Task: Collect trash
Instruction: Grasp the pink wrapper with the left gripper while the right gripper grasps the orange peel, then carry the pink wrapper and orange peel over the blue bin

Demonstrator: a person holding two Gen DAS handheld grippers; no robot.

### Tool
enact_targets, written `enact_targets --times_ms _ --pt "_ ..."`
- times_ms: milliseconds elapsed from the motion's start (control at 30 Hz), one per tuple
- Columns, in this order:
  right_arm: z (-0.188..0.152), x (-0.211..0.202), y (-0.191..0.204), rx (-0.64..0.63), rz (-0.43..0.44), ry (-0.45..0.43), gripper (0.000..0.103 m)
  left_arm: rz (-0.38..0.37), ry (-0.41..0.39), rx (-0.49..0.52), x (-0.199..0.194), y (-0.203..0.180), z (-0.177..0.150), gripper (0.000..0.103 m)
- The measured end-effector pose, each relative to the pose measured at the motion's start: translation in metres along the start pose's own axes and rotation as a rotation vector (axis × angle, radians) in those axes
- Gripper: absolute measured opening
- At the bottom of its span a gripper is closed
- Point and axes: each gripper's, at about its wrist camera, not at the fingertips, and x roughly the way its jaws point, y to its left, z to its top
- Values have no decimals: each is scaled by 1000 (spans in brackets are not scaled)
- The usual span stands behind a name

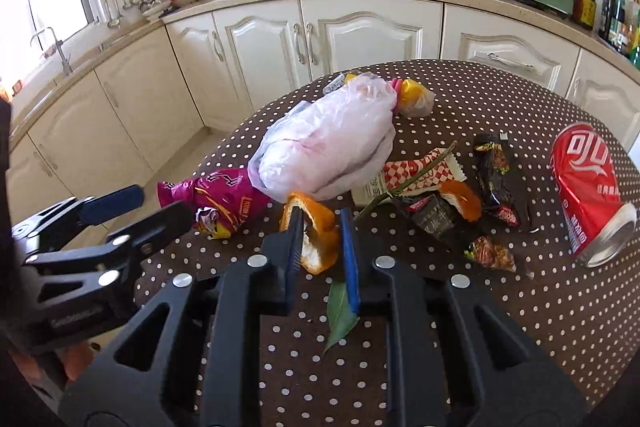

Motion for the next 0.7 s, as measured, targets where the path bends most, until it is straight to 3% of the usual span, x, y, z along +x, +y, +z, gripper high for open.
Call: enact_targets --times_ms 200,300,367,700 --pt "-3 -13 -9 26 2 -49 16 -23 2 19 16 -12 7 66" --pt "-2 -15 -10 31 8 -55 16 -69 20 32 18 -19 7 26" --pt "-2 -18 -10 30 8 -63 15 -55 12 53 16 -22 6 20" --pt "-3 -62 -12 79 48 -157 13 -108 -43 28 -34 -13 -7 20"
